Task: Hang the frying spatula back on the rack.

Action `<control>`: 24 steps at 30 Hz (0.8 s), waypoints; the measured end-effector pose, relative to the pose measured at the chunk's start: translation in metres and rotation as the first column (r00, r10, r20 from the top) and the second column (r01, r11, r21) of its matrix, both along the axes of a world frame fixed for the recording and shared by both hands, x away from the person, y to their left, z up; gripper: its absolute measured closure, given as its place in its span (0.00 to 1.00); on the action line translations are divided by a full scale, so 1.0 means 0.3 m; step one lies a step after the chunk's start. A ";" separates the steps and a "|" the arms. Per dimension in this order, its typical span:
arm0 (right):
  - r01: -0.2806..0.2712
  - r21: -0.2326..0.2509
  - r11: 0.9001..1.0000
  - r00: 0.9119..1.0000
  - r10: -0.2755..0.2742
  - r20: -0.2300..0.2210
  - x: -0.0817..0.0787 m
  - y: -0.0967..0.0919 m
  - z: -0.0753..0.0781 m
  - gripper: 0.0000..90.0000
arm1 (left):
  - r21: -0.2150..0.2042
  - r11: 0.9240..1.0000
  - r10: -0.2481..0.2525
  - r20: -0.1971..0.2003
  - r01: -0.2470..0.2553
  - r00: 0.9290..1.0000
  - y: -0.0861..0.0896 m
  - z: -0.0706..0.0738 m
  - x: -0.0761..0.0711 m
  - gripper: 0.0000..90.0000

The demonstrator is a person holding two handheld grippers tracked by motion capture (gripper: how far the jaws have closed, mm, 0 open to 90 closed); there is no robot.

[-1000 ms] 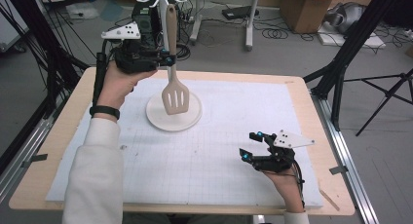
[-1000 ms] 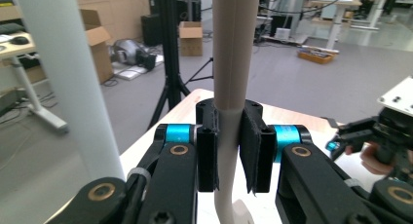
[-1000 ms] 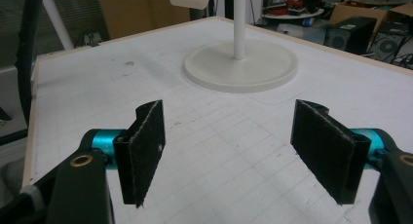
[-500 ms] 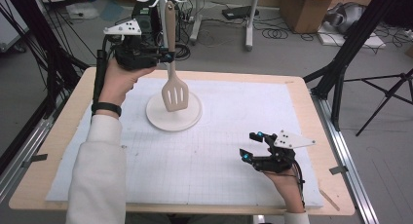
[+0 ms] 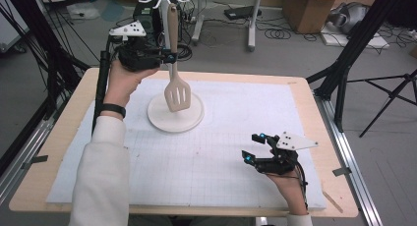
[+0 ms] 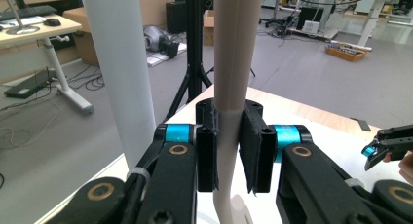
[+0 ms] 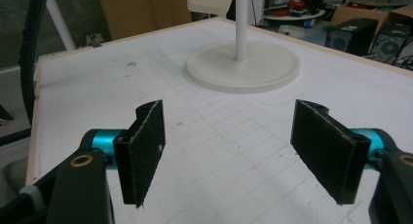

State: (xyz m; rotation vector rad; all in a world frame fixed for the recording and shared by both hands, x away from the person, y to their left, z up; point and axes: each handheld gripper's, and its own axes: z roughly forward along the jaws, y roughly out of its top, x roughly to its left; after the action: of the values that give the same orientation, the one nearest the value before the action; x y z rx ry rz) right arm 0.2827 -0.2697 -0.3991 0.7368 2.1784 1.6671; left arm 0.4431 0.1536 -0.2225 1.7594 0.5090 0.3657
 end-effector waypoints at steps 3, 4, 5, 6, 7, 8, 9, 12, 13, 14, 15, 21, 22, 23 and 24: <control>-0.001 0.000 1.000 1.000 0.001 -0.002 -0.001 -0.002 0.000 0.31 | -0.065 0.997 0.036 0.027 -0.035 0.999 0.010 -0.009 -0.009 0.81; -0.001 0.001 1.000 1.000 0.001 -0.002 -0.001 -0.002 0.000 0.31 | -0.088 0.996 0.038 0.024 -0.035 0.999 0.016 -0.011 -0.011 0.75; -0.001 0.001 1.000 1.000 0.001 -0.003 -0.001 -0.002 0.001 0.31 | -0.090 0.995 0.038 0.022 -0.036 0.999 0.021 -0.013 -0.012 0.72; -0.001 0.003 1.000 1.000 0.001 -0.003 -0.001 -0.002 0.000 0.31 | -0.083 0.996 0.043 0.016 -0.041 0.999 0.025 -0.014 -0.014 0.68; -0.002 0.003 1.000 1.000 0.002 -0.003 -0.001 -0.002 0.000 0.31 | -0.083 0.995 0.047 0.012 -0.046 0.999 0.031 -0.017 -0.018 0.65; -0.001 0.004 1.000 1.000 0.001 -0.004 -0.002 -0.003 -0.001 0.30 | -0.087 0.995 0.046 0.004 -0.046 0.999 0.040 -0.021 -0.025 0.62; 0.002 0.003 1.000 1.000 -0.002 0.001 -0.001 -0.005 -0.002 0.31 | -0.090 0.995 0.044 -0.001 -0.044 0.999 0.047 -0.023 -0.030 0.59; -0.002 0.014 1.000 1.000 0.003 -0.015 -0.003 -0.007 -0.002 0.31 | -0.085 0.995 0.044 0.010 -0.043 0.999 0.070 -0.038 -0.068 0.52; -0.009 0.016 1.000 1.000 0.009 -0.005 -0.002 -0.005 -0.003 0.30 | -0.079 0.996 0.040 0.009 -0.039 0.999 0.076 -0.043 -0.079 0.50; -0.008 0.013 1.000 1.000 0.008 -0.013 -0.005 -0.004 -0.002 0.30 | -0.078 0.997 0.025 0.003 -0.025 1.000 0.085 -0.052 -0.096 0.46; -0.010 0.012 1.000 1.000 0.010 -0.005 -0.005 -0.002 -0.004 0.30 | -0.078 0.997 0.014 0.002 -0.014 1.000 0.091 -0.059 -0.107 0.45; -0.014 0.004 1.000 1.000 0.014 -0.017 -0.003 0.005 -0.009 0.30 | -0.045 0.998 -0.047 0.005 0.047 0.999 0.125 -0.132 -0.209 0.33; -0.014 0.003 1.000 1.000 0.014 -0.015 -0.002 0.005 -0.010 0.30 | -0.043 0.998 -0.049 -0.004 0.049 0.999 0.128 -0.147 -0.225 0.30; -0.013 0.004 1.000 1.000 0.013 -0.016 -0.002 0.006 -0.010 0.30 | -0.052 0.996 -0.069 0.000 0.069 0.998 0.132 -0.163 -0.242 0.28; -0.012 0.004 1.000 1.000 0.012 -0.016 -0.002 0.006 -0.010 0.30 | -0.051 0.995 -0.088 0.004 0.089 0.996 0.135 -0.185 -0.266 0.28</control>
State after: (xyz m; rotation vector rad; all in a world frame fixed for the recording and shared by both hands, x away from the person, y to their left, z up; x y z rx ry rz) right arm 0.2821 -0.2680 -0.4020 0.7421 2.1945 1.6773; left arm 0.3634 0.1940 -0.2778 1.7261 0.4339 0.2895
